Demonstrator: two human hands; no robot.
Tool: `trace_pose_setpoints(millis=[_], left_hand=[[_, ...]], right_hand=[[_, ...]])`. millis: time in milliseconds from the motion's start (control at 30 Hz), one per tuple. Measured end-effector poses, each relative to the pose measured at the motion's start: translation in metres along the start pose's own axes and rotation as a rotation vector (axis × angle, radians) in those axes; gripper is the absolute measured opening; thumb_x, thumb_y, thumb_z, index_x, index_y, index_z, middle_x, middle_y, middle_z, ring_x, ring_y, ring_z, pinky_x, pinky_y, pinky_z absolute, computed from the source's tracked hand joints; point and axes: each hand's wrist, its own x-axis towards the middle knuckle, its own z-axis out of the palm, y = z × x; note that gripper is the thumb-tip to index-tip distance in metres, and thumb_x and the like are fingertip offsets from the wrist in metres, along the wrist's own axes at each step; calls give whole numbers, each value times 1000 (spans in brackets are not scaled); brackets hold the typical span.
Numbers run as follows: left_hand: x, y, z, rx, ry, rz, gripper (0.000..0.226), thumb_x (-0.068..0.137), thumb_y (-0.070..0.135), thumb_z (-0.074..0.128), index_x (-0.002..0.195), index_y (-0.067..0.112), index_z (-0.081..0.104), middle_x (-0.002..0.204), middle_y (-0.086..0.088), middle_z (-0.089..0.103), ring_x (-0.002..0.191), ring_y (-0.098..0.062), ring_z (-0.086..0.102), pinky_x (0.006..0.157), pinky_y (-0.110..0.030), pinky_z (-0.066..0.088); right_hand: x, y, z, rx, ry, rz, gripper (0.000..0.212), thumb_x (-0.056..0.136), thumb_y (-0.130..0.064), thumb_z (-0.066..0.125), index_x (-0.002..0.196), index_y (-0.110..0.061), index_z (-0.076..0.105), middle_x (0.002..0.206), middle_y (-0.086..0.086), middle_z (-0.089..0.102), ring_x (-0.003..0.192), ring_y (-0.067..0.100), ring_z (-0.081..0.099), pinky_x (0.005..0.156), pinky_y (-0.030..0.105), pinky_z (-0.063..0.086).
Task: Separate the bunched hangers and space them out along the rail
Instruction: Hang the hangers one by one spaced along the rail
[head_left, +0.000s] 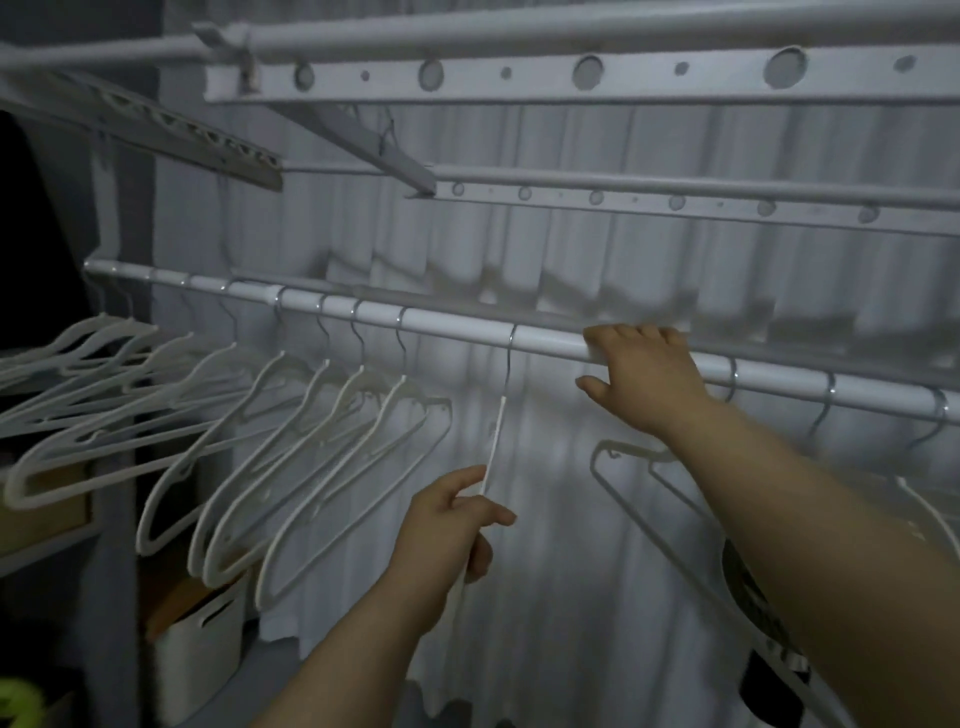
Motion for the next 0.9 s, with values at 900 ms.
trace_pose_setpoints(millis=[900], left_hand=[[56, -3, -102, -35, 9, 18, 40, 82, -8, 44, 113, 15, 54, 57, 1, 68, 25, -10, 35, 30, -13, 27]], right_hand=[[36, -55, 18, 60, 48, 33, 54, 90, -39, 49, 136, -14, 35, 134, 9, 48, 123, 28, 42, 105, 35, 24]])
